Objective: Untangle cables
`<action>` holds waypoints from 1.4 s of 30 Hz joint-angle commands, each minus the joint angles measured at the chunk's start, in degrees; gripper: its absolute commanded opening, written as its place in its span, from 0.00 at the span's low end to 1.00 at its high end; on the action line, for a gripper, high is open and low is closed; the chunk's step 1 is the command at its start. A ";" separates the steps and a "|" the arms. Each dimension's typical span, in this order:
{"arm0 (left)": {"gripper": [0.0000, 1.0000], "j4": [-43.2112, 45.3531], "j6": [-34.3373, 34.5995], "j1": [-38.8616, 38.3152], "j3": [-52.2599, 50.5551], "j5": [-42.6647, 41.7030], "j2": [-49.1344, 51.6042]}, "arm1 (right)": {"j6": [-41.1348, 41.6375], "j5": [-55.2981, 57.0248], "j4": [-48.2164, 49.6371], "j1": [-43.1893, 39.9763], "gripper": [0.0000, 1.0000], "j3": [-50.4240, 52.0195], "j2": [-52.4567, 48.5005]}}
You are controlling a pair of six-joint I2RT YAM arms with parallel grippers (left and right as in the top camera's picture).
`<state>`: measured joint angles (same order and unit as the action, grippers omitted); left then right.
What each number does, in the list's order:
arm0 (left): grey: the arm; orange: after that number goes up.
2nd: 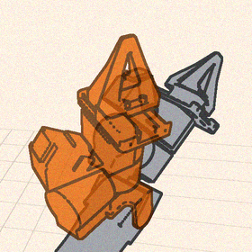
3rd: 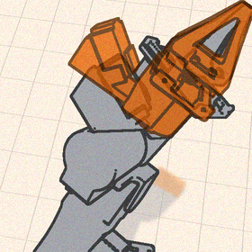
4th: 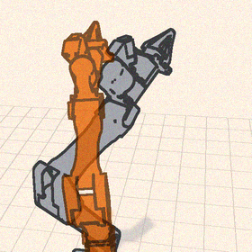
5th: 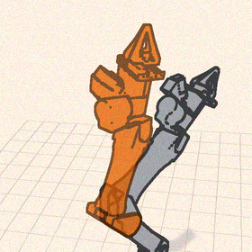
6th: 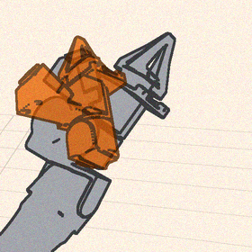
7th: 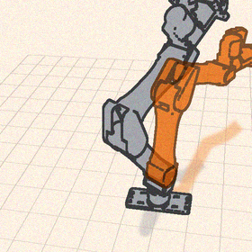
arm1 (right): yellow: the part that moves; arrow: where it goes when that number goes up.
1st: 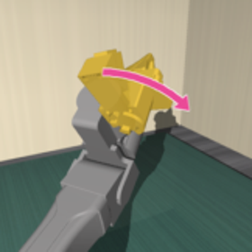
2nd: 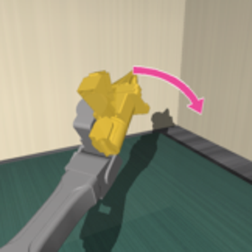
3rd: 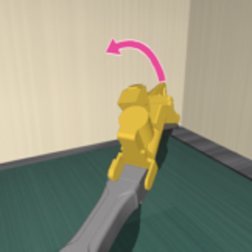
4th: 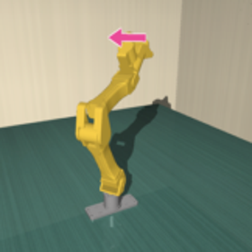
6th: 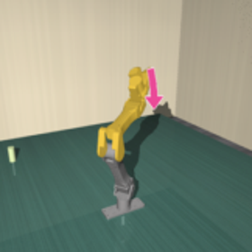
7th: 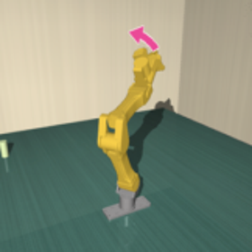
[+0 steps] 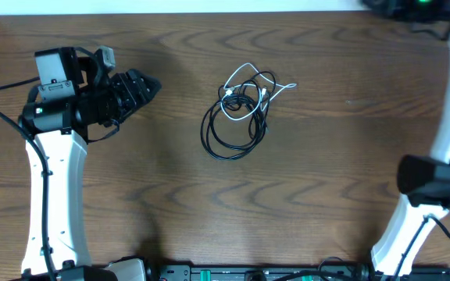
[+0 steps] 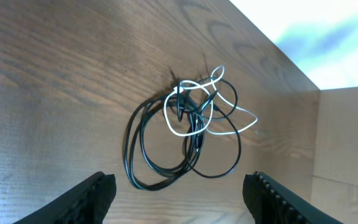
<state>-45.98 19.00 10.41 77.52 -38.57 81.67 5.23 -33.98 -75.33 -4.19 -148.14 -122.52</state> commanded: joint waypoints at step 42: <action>0.71 -0.50 -1.42 0.13 0.50 2.03 0.00 | 20.11 10.67 12.94 27.80 0.70 0.48 -29.14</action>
<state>-46.28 18.98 10.41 77.52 -37.10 81.67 23.33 -25.85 -62.94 22.02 -147.96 -148.92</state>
